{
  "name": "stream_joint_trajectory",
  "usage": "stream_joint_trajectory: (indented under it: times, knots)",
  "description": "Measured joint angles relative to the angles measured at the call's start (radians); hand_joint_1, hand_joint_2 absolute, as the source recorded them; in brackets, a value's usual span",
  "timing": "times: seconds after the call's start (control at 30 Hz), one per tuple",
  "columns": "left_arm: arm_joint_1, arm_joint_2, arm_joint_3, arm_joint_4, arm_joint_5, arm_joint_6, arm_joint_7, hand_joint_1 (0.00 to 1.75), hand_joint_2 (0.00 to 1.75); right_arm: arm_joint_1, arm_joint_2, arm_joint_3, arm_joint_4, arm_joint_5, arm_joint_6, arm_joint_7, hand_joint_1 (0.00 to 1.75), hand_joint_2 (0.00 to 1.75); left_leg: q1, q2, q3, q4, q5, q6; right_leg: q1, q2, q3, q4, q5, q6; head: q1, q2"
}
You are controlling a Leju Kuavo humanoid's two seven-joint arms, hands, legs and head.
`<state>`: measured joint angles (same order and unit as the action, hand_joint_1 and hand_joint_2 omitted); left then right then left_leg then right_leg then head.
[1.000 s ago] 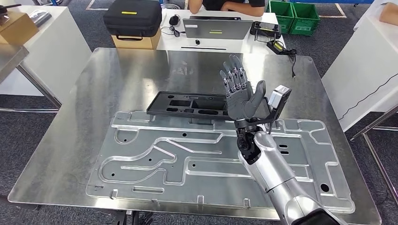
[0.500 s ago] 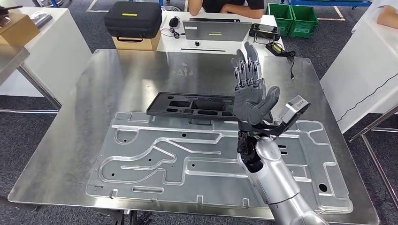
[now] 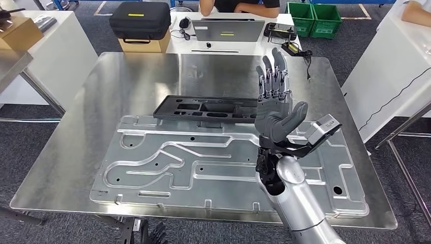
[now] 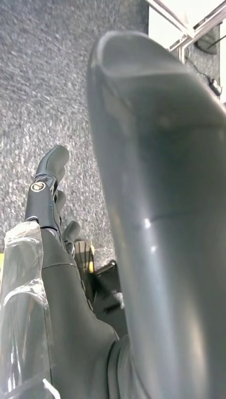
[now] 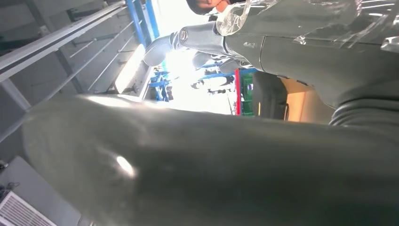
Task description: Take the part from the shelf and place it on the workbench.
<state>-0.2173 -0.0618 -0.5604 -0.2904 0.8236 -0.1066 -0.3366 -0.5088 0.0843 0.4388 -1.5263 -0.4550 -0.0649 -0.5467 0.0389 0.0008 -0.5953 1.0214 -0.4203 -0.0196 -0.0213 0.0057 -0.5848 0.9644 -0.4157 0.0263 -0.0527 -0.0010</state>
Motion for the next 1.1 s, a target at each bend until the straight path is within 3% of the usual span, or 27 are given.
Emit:
stream_joint_trajectory:
  times: [0.07,0.13,0.17,0.23,0.3,0.33,0.37,0.4,0.43,0.5,0.53,0.57,0.63,0.67,0.7,0.73,0.8,0.83,0.87,0.9,0.97,1.03,1.1]
  knots:
    - [-0.008,0.0,0.0,0.0,0.005,-0.001,-0.001,0.0,0.0,0.0,0.002,0.001,-0.005,-0.001,-0.001,-0.002,0.0,0.0,-0.007,-0.006,0.023,-0.043,0.001,0.014,0.002,0.001,-0.004,0.002,0.006,0.014,0.002,0.0]
    - [-0.013,-0.001,0.0,0.0,0.012,-0.002,-0.001,0.0,0.0,0.001,0.003,0.002,-0.008,-0.002,-0.002,-0.004,0.0,0.0,-0.01,-0.007,0.014,-0.045,0.011,0.031,-0.002,0.001,-0.008,0.003,0.009,0.026,0.004,0.0]
    - [-0.015,-0.002,0.0,0.0,0.014,-0.003,-0.001,0.0,0.0,0.001,0.003,0.002,-0.008,-0.003,-0.002,-0.005,0.0,0.0,-0.01,-0.007,0.009,-0.046,0.018,0.04,-0.004,0.001,-0.014,0.013,-0.005,0.031,0.005,0.0]
    - [-0.018,-0.003,0.0,0.0,0.015,-0.006,-0.002,0.0,0.0,0.002,0.003,0.002,-0.009,-0.005,-0.002,-0.007,0.0,0.0,-0.009,-0.005,-0.003,-0.05,0.033,0.058,-0.006,-0.001,-0.042,0.092,-0.079,0.036,0.006,0.0]
    - [-0.019,-0.004,0.0,0.0,0.017,-0.009,-0.002,0.0,0.0,0.003,0.003,0.002,-0.009,-0.012,0.0,-0.008,0.0,0.0,-0.013,-0.003,-0.022,-0.05,0.049,0.067,-0.005,-0.001,-0.082,0.231,-0.171,0.038,0.006,0.0]
    - [-0.02,-0.004,0.0,0.0,0.018,-0.009,-0.002,0.0,0.0,0.004,0.003,0.002,-0.009,-0.015,0.001,-0.009,0.0,0.0,-0.016,-0.003,-0.033,-0.05,0.059,0.068,-0.003,-0.001,-0.092,0.285,-0.194,0.038,0.006,0.0]
    - [-0.02,-0.004,0.0,0.0,0.02,-0.01,-0.002,0.0,0.0,0.005,0.003,0.002,-0.009,-0.017,0.002,-0.009,0.0,0.0,-0.018,-0.002,-0.044,-0.05,0.068,0.069,-0.002,-0.001,-0.087,0.308,-0.195,0.036,0.006,0.0]
    - [-0.02,-0.004,0.0,0.0,0.022,-0.01,-0.002,0.0,0.0,0.005,0.003,0.002,-0.009,-0.018,0.003,-0.009,0.0,0.0,-0.02,-0.002,-0.055,-0.05,0.078,0.068,-0.001,-0.001,-0.062,0.29,-0.175,0.033,0.006,0.0]
    - [-0.02,-0.004,0.0,0.0,0.024,-0.011,-0.002,0.0,0.0,0.005,0.003,0.002,-0.009,-0.019,0.005,-0.009,0.0,0.0,-0.021,-0.003,-0.066,-0.05,0.087,0.067,0.001,-0.001,-0.021,0.239,-0.146,0.028,0.006,0.0]
    - [-0.021,-0.005,-0.001,-0.001,0.028,-0.012,-0.002,0.0,0.0,0.003,0.005,0.003,-0.01,-0.025,0.01,-0.009,0.0,0.0,-0.023,-0.003,-0.082,-0.049,0.106,0.06,0.008,-0.001,0.086,0.085,-0.115,0.016,0.006,0.0]
    - [-0.021,-0.005,-0.001,-0.001,0.03,-0.013,-0.002,0.0,0.0,0.001,0.006,0.004,-0.01,-0.03,0.014,-0.009,0.0,0.0,-0.024,-0.004,-0.084,-0.052,0.117,0.054,0.012,-0.001,0.12,0.029,-0.111,0.012,0.005,0.0]
    - [-0.022,-0.006,-0.001,-0.001,0.031,-0.014,-0.002,0.0,0.0,0.0,0.007,0.005,-0.011,-0.035,0.018,-0.009,0.0,0.0,-0.023,-0.003,-0.085,-0.057,0.128,0.048,0.017,-0.001,0.14,-0.007,-0.112,0.01,0.005,0.0]
    - [-0.021,-0.007,-0.003,-0.001,0.031,-0.014,-0.003,0.0,0.0,0.0,0.009,0.007,-0.012,-0.042,0.024,-0.009,0.0,0.0,-0.021,-0.003,-0.084,-0.074,0.15,0.034,0.018,-0.001,0.133,-0.02,-0.094,0.002,0.006,0.0]
    - [-0.021,-0.008,-0.004,-0.001,0.031,-0.014,-0.003,0.0,0.0,-0.001,0.009,0.009,-0.012,-0.045,0.027,-0.009,0.0,0.0,-0.02,-0.003,-0.088,-0.074,0.144,0.029,0.016,-0.002,0.125,-0.025,-0.082,-0.005,0.007,0.0]
    - [-0.02,-0.008,-0.005,-0.001,0.032,-0.014,-0.003,0.0,0.0,0.0,0.01,0.01,-0.012,-0.048,0.029,-0.009,0.0,0.0,-0.02,-0.003,-0.099,-0.056,0.116,0.025,0.012,-0.004,0.113,-0.029,-0.067,-0.014,0.006,0.0]
    - [-0.019,-0.008,-0.005,-0.001,0.032,-0.014,-0.003,0.0,0.0,0.0,0.011,0.011,-0.011,-0.05,0.031,-0.009,0.0,0.0,-0.019,-0.003,-0.115,-0.013,0.068,0.021,0.008,-0.006,0.098,-0.032,-0.051,-0.021,0.005,0.0]
    - [-0.019,-0.008,-0.006,-0.001,0.032,-0.013,-0.003,0.0,0.0,0.001,0.012,0.013,-0.011,-0.053,0.033,-0.009,0.0,0.0,-0.017,-0.003,-0.152,0.13,-0.042,0.013,0.009,-0.007,0.064,-0.032,-0.025,-0.028,0.003,0.0]
    - [-0.019,-0.008,-0.006,-0.001,0.032,-0.012,-0.003,0.0,0.0,0.002,0.012,0.014,-0.011,-0.053,0.033,-0.009,0.0,0.0,-0.017,-0.003,-0.163,0.2,-0.07,0.009,0.009,-0.007,0.047,-0.032,-0.013,-0.028,0.003,0.0]
    - [-0.019,-0.008,-0.006,-0.001,0.031,-0.012,-0.004,0.0,0.0,0.003,0.012,0.015,-0.011,-0.052,0.034,-0.009,0.0,0.0,-0.016,-0.003,-0.163,0.246,-0.07,0.006,0.009,-0.007,0.031,-0.031,-0.003,-0.026,0.003,0.0]
    - [-0.019,-0.008,-0.006,-0.001,0.031,-0.011,-0.005,0.0,0.0,0.004,0.012,0.016,-0.011,-0.05,0.033,-0.009,0.0,0.0,-0.016,-0.003,-0.148,0.261,-0.047,0.004,0.008,-0.007,0.016,-0.031,0.008,-0.024,0.003,0.0]
    - [-0.02,-0.008,-0.007,-0.001,0.03,-0.006,-0.012,0.0,0.0,0.005,0.012,0.017,-0.011,-0.039,0.031,-0.009,0.0,0.0,-0.014,0.002,-0.065,0.181,0.009,0.002,0.008,-0.009,-0.008,-0.029,0.025,-0.016,0.003,0.0]
    - [-0.024,-0.008,-0.008,-0.001,0.029,0.001,-0.018,0.0,0.0,0.005,0.012,0.018,-0.011,-0.021,0.026,-0.009,0.0,0.0,-0.017,0.011,0.047,0.022,-0.002,0.009,0.012,-0.014,-0.021,-0.025,0.037,-0.006,0.003,0.0]
    - [-0.03,-0.008,-0.012,-0.001,0.028,0.006,-0.02,0.0,0.0,0.003,0.012,0.019,-0.011,-0.005,0.021,-0.01,0.0,0.0,-0.022,0.01,0.1,-0.073,-0.035,0.024,0.015,-0.023,-0.027,-0.023,0.049,0.004,0.003,0.0]
